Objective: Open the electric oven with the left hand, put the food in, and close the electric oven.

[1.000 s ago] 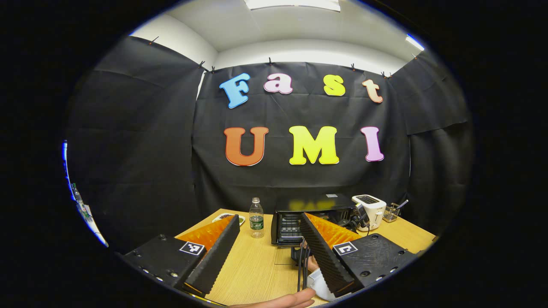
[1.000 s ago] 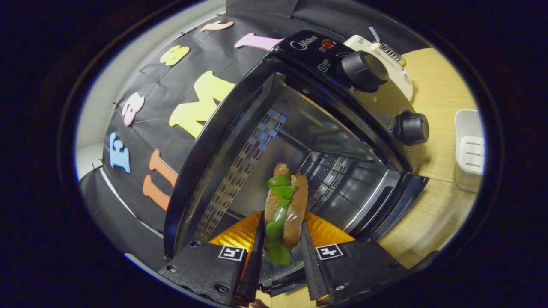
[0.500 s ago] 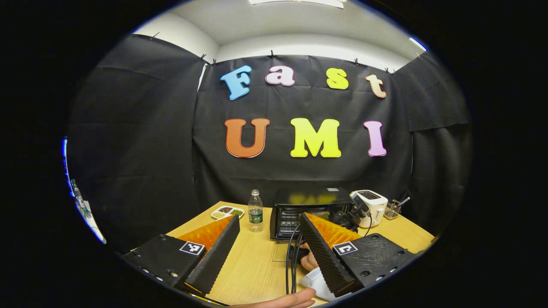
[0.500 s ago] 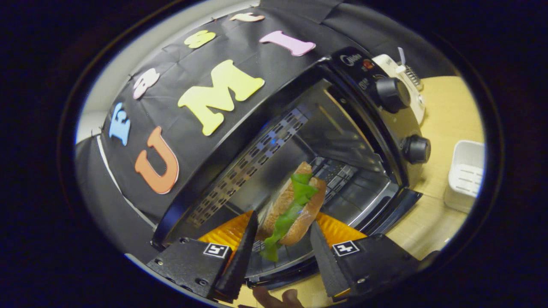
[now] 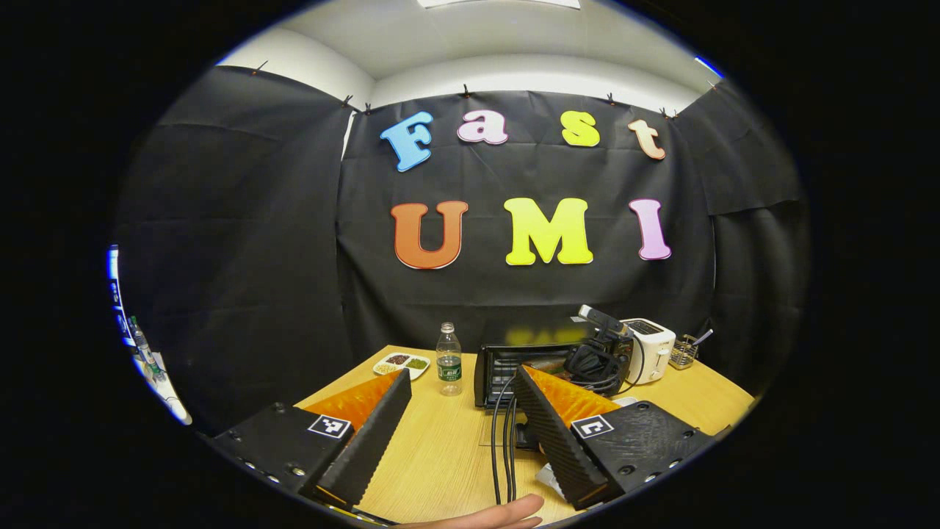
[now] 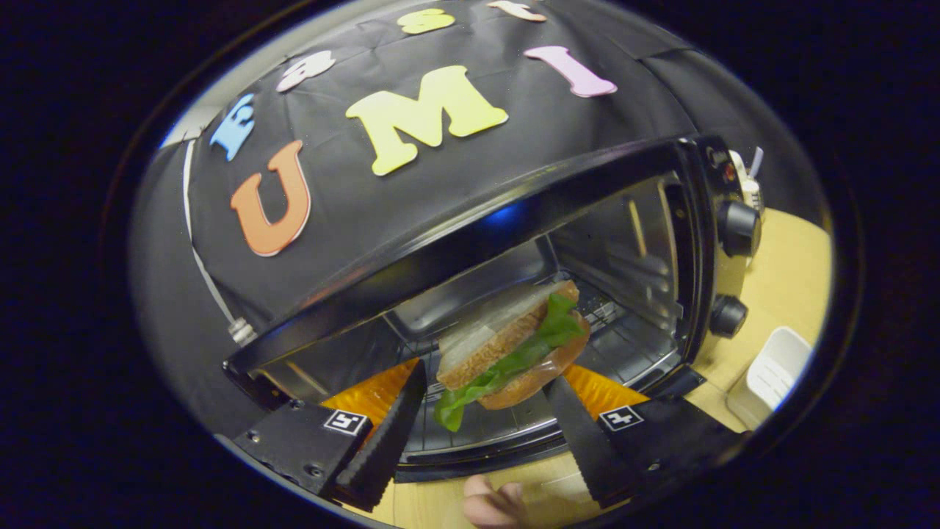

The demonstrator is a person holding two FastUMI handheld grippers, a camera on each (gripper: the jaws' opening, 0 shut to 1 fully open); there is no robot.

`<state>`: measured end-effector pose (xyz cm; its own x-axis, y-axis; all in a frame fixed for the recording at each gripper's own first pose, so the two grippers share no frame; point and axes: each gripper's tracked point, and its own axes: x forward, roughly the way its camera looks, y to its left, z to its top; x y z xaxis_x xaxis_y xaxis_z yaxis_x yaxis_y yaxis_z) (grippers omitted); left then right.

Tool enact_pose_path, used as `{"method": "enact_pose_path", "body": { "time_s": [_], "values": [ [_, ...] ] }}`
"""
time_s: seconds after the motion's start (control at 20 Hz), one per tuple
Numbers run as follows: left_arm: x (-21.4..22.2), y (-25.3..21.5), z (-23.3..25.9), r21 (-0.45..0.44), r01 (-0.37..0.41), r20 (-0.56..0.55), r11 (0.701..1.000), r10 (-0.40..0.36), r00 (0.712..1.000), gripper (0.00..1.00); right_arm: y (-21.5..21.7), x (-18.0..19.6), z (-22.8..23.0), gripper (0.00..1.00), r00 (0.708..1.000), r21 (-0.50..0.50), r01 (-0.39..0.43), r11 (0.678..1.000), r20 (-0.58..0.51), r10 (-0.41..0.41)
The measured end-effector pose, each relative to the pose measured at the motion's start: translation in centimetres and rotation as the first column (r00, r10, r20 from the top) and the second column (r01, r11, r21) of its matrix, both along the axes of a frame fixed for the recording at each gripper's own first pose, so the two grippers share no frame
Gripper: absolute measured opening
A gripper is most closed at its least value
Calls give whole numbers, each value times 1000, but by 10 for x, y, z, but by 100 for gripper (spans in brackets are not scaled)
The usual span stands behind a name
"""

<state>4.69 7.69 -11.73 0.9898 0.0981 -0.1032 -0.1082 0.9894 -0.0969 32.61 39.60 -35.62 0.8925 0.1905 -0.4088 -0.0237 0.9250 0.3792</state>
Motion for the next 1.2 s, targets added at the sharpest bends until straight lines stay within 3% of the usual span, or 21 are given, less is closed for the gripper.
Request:
{"method": "enact_pose_path", "body": {
  "time_s": [0.05,0.1,0.15,0.35,0.7,0.75,0.8,0.95,1.2],
  "values": [
    [1,2,-2,1,-5,-10,1000,5,1000,93,1,-1,-2,89,1000,-40,-13,999,-6,13],
    [1,4,-4,3,-10,-14,1000,10,1000,93,1,-1,-3,89,999,-71,-26,997,-20,25],
    [4,6,-5,4,-10,-20,1000,10,1000,93,4,-2,-5,100,999,-88,-42,995,-29,40],
    [2,14,-9,-4,-18,-34,1000,17,999,93,12,-11,-14,100,985,-203,-135,970,-136,109],
    [-3,32,-13,-17,-48,-39,999,47,998,93,9,-44,-9,100,920,-244,-316,917,-316,233],
    [-3,35,-13,-19,-51,-40,998,50,998,93,7,-50,-7,90,912,-237,-329,914,-331,243],
    [-3,35,-13,-22,-54,-42,998,53,998,93,1,-56,-3,100,906,-230,-336,913,-344,247],
    [-3,38,-11,-24,-57,-38,998,56,998,93,-15,-70,19,100,906,-214,-347,913,-328,267],
    [1,33,-8,-19,-43,-29,999,42,999,93,-58,-98,79,100,934,-196,-333,923,-204,294]
  ]
}}
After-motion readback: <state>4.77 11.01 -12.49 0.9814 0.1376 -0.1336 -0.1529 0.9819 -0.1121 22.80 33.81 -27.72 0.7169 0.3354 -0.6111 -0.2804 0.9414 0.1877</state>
